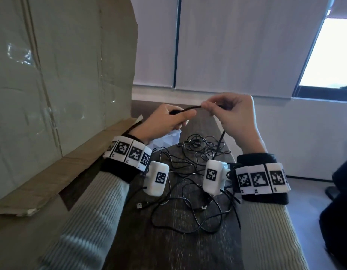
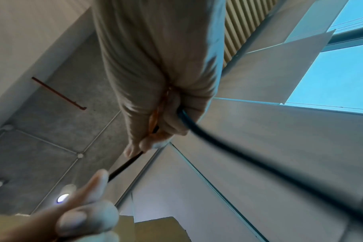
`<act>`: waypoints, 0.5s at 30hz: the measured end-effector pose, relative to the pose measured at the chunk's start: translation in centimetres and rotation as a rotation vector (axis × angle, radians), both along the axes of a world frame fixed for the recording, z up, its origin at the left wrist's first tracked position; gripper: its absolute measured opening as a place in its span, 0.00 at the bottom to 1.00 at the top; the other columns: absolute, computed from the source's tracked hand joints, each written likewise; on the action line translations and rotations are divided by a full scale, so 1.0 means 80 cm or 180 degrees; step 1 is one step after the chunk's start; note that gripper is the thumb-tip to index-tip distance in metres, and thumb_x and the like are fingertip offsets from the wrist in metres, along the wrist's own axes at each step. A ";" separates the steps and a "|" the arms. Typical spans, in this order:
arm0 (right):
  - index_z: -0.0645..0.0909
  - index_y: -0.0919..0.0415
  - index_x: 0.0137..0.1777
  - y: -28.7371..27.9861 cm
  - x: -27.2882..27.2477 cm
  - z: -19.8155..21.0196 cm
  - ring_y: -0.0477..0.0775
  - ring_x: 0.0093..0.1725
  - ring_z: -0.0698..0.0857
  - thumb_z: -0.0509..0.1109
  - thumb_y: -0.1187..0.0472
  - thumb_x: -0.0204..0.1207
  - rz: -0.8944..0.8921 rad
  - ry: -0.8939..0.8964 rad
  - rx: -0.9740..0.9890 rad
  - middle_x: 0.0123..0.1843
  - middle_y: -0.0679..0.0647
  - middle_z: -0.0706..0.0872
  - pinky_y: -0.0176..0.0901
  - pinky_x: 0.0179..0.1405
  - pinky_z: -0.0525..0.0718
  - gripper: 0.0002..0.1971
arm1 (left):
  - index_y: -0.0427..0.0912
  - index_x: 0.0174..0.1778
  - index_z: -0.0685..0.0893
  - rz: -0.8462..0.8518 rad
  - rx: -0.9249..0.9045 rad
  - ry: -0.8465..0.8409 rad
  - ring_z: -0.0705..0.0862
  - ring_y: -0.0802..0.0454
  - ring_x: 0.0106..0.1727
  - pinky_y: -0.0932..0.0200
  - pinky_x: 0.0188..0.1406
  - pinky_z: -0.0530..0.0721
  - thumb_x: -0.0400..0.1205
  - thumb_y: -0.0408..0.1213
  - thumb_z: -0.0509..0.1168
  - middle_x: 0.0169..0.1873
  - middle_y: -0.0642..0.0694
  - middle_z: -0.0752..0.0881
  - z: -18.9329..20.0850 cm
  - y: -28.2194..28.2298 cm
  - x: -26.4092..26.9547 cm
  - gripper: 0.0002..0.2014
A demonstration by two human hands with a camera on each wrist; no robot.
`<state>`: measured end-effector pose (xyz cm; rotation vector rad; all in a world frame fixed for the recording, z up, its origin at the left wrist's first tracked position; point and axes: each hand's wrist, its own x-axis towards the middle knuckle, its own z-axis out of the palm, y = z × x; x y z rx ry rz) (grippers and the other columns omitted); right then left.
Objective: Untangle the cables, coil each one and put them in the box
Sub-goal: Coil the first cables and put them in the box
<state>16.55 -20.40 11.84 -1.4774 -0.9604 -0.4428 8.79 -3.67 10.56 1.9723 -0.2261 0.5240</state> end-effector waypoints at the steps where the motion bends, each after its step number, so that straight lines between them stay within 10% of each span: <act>1: 0.89 0.53 0.38 -0.001 0.004 -0.001 0.41 0.28 0.84 0.80 0.62 0.70 -0.0032 0.0093 0.0124 0.28 0.44 0.88 0.35 0.33 0.83 0.04 | 0.44 0.31 0.79 -0.0036 -0.0266 -0.0107 0.69 0.63 0.23 0.71 0.28 0.68 0.83 0.45 0.65 0.22 0.56 0.74 -0.005 0.002 0.004 0.14; 7: 0.87 0.60 0.51 0.017 0.019 -0.021 0.32 0.22 0.78 0.73 0.63 0.78 -0.0031 0.0483 -0.0347 0.33 0.49 0.88 0.24 0.25 0.74 0.05 | 0.45 0.37 0.74 -0.0239 -0.2080 -0.0357 0.76 0.56 0.33 0.62 0.35 0.76 0.86 0.47 0.57 0.26 0.53 0.72 -0.023 0.001 0.021 0.14; 11: 0.85 0.59 0.59 0.038 0.032 -0.039 0.34 0.20 0.76 0.66 0.62 0.83 -0.0250 0.0342 -0.1084 0.29 0.45 0.86 0.32 0.29 0.72 0.09 | 0.44 0.42 0.73 -0.0247 -0.3564 -0.0713 0.87 0.47 0.59 0.42 0.53 0.87 0.87 0.49 0.51 0.52 0.43 0.87 -0.028 0.025 0.032 0.14; 15: 0.88 0.50 0.54 0.049 0.028 -0.049 0.39 0.21 0.73 0.66 0.60 0.83 0.0021 0.0272 -0.1813 0.22 0.43 0.81 0.37 0.29 0.75 0.09 | 0.42 0.43 0.74 -0.0187 -0.4095 -0.0959 0.90 0.52 0.44 0.36 0.51 0.86 0.88 0.50 0.49 0.36 0.48 0.88 -0.028 0.043 0.031 0.17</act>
